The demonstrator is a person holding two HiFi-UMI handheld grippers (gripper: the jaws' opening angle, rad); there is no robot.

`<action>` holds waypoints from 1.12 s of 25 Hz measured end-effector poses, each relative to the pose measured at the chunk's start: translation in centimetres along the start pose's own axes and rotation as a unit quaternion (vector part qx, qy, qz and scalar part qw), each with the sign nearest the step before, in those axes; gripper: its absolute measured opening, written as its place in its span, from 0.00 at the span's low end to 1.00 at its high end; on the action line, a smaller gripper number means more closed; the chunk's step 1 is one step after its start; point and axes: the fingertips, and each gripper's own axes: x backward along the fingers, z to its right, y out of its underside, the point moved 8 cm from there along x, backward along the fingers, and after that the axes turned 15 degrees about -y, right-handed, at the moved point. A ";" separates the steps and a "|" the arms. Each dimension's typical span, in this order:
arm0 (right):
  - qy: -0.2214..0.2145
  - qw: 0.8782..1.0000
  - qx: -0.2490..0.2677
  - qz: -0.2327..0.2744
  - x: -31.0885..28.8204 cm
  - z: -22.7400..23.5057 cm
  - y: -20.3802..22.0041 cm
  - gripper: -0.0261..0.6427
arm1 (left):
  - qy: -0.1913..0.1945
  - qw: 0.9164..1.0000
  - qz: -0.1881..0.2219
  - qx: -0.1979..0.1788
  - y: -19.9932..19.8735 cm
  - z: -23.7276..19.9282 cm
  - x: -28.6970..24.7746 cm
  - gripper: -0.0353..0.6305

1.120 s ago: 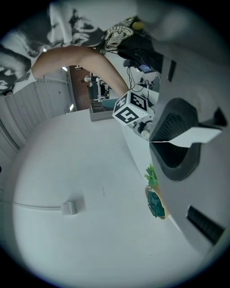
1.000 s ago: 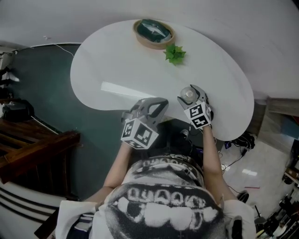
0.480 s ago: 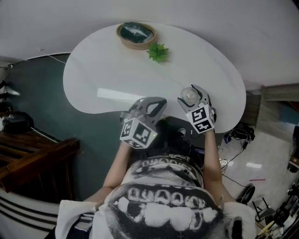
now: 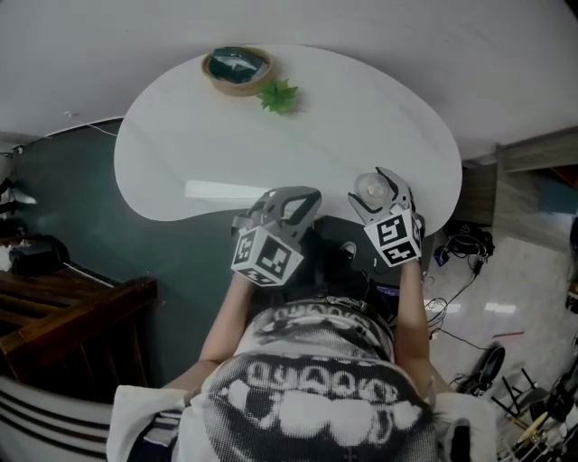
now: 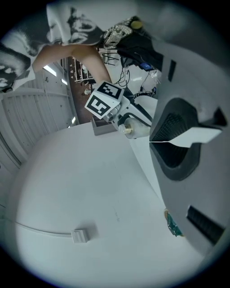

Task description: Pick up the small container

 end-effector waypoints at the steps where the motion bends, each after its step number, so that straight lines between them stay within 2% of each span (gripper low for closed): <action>1: 0.003 1.000 -0.003 0.000 0.6 -0.1 0.4 0.54 | 0.002 1.000 0.001 -0.001 -0.3 0.4 0.0 0.06; 15: 0.036 0.999 -0.032 0.003 9.2 -1.8 6.3 0.54 | 0.024 0.999 0.013 -0.019 -4.3 7.1 -0.7 0.06; 28: 0.051 0.998 -0.021 -0.008 14.3 -3.8 11.2 0.54 | 0.025 0.999 0.018 -0.026 -6.6 12.3 -1.2 0.06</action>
